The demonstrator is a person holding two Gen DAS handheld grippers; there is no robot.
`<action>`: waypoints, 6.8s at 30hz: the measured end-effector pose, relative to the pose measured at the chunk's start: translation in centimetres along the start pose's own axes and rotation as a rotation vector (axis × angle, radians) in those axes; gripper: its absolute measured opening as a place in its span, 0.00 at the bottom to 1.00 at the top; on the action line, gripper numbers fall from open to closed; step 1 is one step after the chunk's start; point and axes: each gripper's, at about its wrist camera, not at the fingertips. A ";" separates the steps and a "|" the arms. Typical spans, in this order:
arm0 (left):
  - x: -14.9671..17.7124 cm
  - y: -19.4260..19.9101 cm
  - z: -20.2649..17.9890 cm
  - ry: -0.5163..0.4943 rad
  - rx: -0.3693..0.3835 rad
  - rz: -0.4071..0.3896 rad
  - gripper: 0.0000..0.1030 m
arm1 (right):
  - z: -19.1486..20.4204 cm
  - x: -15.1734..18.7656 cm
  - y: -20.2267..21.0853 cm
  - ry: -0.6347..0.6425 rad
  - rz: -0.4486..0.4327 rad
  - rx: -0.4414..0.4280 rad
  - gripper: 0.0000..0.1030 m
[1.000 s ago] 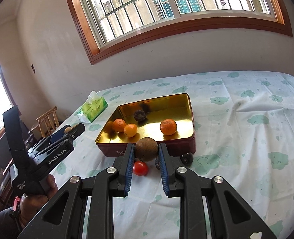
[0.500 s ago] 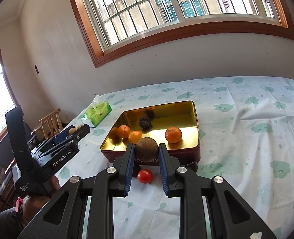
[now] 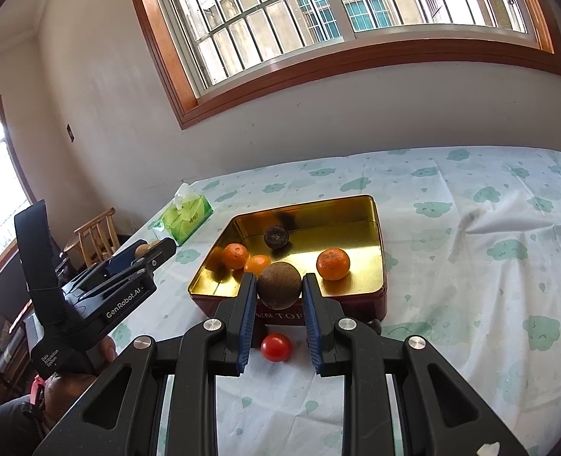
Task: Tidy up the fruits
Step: 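Carry the brown fruits over the tin with both grippers, then lower the brown fruits into the tin and open both grippers, then grasp the red tomato with the right gripper while the left grasps a dark wrinkled fruit, then lift the tomato and dark wrinkled fruit and carry them toward the tin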
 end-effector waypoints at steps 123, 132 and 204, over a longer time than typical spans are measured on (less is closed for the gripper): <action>-2.3 -12.2 1.5 0.002 0.020 0.094 0.47 | -2.4 -4.2 -13.1 -0.018 0.099 -0.040 0.22; -2.2 -12.4 1.5 0.006 0.027 0.082 0.68 | -2.7 -4.4 -13.5 -0.002 0.087 -0.023 0.24; 5.9 -8.1 -6.1 -0.047 0.120 0.411 0.34 | -13.9 3.8 -4.8 -0.185 0.215 0.115 0.26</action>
Point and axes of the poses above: each gripper's, at about its wrist camera, not at the fingertips, and y roughly against the way its jaws point, z to its left, x to its underside, and after that the axes turned 9 degrees about z, right-handed
